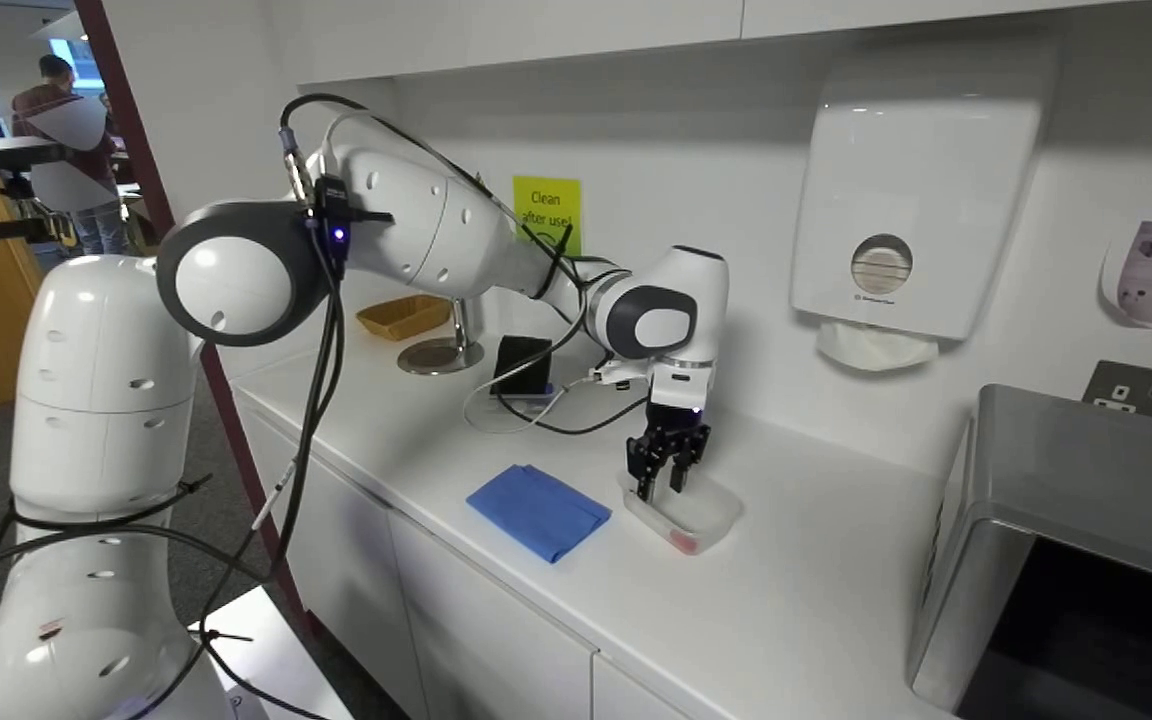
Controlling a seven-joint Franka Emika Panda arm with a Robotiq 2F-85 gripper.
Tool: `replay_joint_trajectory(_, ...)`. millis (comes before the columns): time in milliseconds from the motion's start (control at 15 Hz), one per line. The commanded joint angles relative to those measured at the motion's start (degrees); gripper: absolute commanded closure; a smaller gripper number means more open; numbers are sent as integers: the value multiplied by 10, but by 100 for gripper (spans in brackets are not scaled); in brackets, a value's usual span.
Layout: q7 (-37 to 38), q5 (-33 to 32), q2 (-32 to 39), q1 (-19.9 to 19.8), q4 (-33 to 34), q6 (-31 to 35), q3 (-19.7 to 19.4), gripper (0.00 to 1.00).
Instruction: Remove the marker from the bowl
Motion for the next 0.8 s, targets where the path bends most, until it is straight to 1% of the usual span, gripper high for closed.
replay_joint_trajectory(0,-7,0,20,4,29,-26,-9,51)
replay_joint_trajectory(133,-6,0,26,5,30,-26,-10,55)
replay_joint_trajectory(200,-6,-1,28,5,32,-29,-10,51)
replay_joint_trajectory(333,-7,0,31,4,38,-32,-11,49)
replay_joint_trajectory(667,-9,2,32,2,45,-36,-12,52)
replay_joint_trajectory(733,-9,2,31,2,46,-36,-13,51)
